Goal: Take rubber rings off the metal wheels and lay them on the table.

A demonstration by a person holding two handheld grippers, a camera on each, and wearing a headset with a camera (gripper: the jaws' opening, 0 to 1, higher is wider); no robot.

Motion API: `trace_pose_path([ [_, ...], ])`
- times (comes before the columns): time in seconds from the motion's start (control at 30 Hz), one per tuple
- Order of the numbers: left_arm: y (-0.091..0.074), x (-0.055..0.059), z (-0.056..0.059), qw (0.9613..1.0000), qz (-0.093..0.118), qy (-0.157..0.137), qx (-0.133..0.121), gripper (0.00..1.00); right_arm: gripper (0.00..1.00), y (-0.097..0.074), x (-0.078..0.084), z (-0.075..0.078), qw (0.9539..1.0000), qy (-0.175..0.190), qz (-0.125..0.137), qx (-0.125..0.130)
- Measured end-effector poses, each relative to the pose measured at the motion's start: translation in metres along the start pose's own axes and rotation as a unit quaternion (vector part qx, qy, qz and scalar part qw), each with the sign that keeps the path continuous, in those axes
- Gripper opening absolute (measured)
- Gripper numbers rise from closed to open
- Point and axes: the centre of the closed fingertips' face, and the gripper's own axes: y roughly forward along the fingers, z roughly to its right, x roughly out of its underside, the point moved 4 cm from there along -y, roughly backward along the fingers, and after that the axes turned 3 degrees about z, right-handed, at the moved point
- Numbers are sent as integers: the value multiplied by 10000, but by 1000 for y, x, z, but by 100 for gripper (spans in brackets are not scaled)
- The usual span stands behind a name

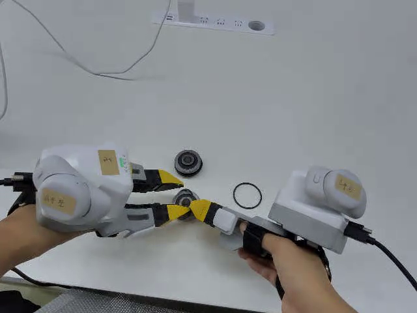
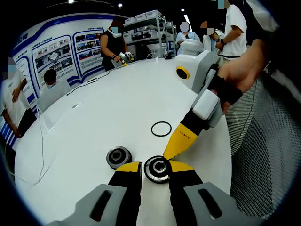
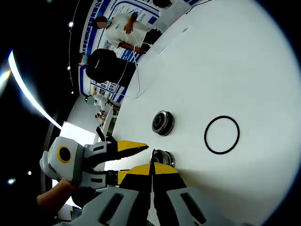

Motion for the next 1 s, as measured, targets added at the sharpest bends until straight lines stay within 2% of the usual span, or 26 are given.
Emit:
trace_pose_path([
  [0.1, -5, -4, 0, 9997, 184, -156, 27, 29, 1, 1, -1, -3, 10000, 51, 29, -49],
  [0.3, -16, 1, -7, 9997, 80, -137, -186, 32, 1, 3, 0, -7, 9998, 135, 45, -157],
  [0.4, -21, -1, -7, 9998, 44, -51, -201, 34, 1, 4, -1, -11, 9994, 206, 73, -259],
  [0.47, -24, -4, -9, 9996, 85, -68, -247, 34, 1, 4, -3, -15, 9989, 277, 124, -371],
  [0.67, -26, -11, -12, 9990, 180, -93, -387, 36, 1, -2, -14, -22, 9977, 369, 295, -485],
  [0.83, -26, -17, -16, 9984, 286, -158, -465, 37, 1, -11, -30, -15, 9971, 385, 516, -409],
  [1.0, -30, -27, -19, 9974, 450, -183, -541, 39, 1, -29, -45, 8, 9959, 477, 760, -146],
])
